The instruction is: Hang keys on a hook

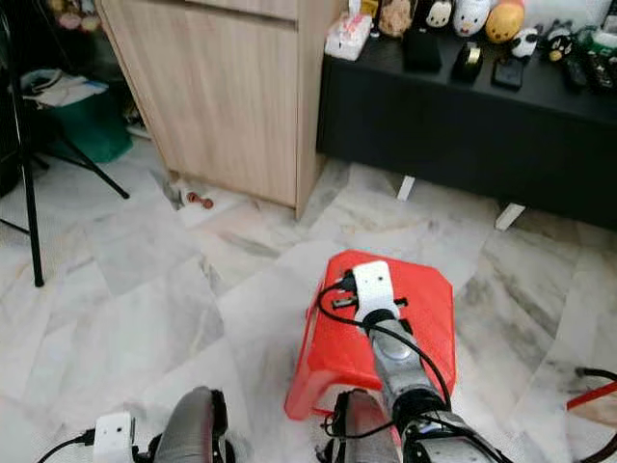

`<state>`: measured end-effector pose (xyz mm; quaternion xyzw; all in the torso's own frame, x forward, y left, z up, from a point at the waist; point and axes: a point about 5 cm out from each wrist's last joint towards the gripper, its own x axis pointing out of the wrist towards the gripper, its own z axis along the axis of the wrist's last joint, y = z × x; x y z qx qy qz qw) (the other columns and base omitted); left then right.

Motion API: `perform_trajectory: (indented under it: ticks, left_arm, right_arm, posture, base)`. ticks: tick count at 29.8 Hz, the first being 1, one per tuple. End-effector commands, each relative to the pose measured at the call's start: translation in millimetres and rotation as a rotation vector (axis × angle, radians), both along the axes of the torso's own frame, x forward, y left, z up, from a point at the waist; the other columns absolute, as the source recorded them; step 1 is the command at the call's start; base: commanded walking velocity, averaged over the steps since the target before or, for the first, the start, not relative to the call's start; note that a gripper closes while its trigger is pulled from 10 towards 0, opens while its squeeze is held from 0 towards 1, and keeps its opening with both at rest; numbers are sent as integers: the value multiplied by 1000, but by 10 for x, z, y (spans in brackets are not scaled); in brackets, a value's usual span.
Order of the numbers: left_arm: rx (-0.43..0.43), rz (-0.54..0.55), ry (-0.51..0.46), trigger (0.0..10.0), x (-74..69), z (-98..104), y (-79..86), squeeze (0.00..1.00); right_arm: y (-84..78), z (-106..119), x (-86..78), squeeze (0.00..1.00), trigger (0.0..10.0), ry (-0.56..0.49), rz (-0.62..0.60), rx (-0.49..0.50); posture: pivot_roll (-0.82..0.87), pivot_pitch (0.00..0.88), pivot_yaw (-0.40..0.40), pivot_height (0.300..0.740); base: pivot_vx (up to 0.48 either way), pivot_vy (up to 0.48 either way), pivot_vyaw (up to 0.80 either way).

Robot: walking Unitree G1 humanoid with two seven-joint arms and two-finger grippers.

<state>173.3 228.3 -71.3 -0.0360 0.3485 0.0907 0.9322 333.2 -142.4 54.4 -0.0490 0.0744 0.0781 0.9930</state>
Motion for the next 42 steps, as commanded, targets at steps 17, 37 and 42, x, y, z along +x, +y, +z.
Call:
perform_trajectory:
  ticks: [17, 37, 42]
  left_arm:
    - [-4, -54, 0, 10000, 195, 43, -115, 0]
    - [-13, -68, 7, 10000, 190, 25, -176, 0]
    - [-19, -63, 1, 10000, 207, 34, -178, 0]
  right_arm:
    - [-473, 187, -5, 0, 0, -104, -435, 696]
    - [-431, 367, -160, 0, 10000, -266, -187, -136]
    - [-446, 395, -136, 0, 10000, -259, -234, -97]
  posture:
    - [39, 0, -38, 612]
    - [29, 0, -45, 612]
    - [25, 0, -44, 612]
  base:
    - [0, 0, 0]
    - [0, 0, 0]
    - [0, 0, 0]
